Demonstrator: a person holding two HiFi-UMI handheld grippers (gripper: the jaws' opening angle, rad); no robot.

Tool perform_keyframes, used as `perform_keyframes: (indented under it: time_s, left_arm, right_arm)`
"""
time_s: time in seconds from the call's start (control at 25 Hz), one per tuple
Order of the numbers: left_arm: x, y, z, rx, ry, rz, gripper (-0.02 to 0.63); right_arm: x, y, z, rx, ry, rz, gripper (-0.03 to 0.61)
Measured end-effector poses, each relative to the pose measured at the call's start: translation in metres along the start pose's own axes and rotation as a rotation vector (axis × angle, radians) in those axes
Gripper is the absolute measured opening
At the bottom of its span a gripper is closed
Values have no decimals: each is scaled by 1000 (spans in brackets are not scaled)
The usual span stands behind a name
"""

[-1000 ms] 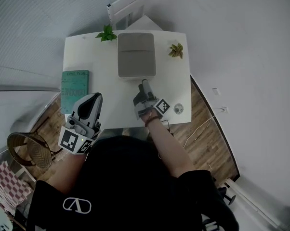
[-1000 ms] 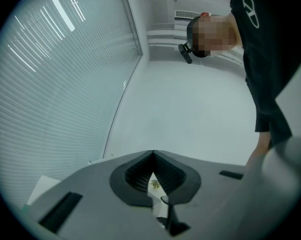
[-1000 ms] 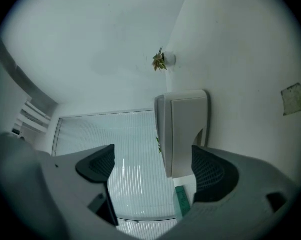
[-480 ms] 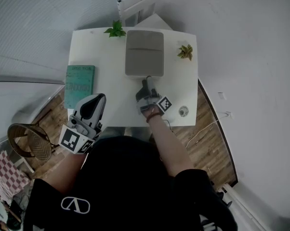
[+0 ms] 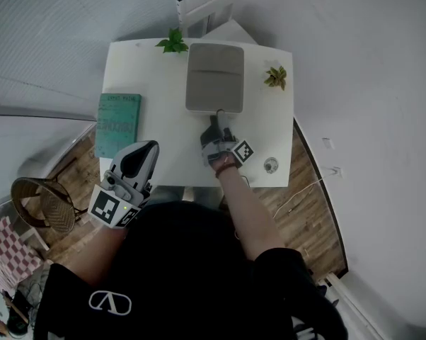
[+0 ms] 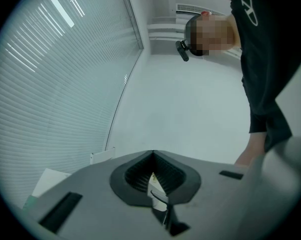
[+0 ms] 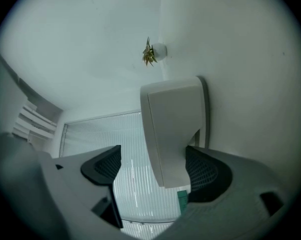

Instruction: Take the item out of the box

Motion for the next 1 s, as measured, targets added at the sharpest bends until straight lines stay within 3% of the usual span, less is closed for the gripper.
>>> perform_keyframes:
  time_s: [0.4, 1.0]
  left_arm:
    - [2, 0, 4, -15, 7, 1, 5]
    - [1, -5, 10, -23, 20, 9, 5]
  right_arm:
    - [12, 6, 5, 17, -39, 44, 213]
    - [14, 7, 4, 0, -26, 47, 202]
Point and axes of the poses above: the fingertips, and each gripper's own axes: y backward along the fingers, x to its right, z out of its underside, the point moved 10 cm from there along y, backward along the fingers, and after that the axes turned 15 degrees about -x, right-handed, at the moved point
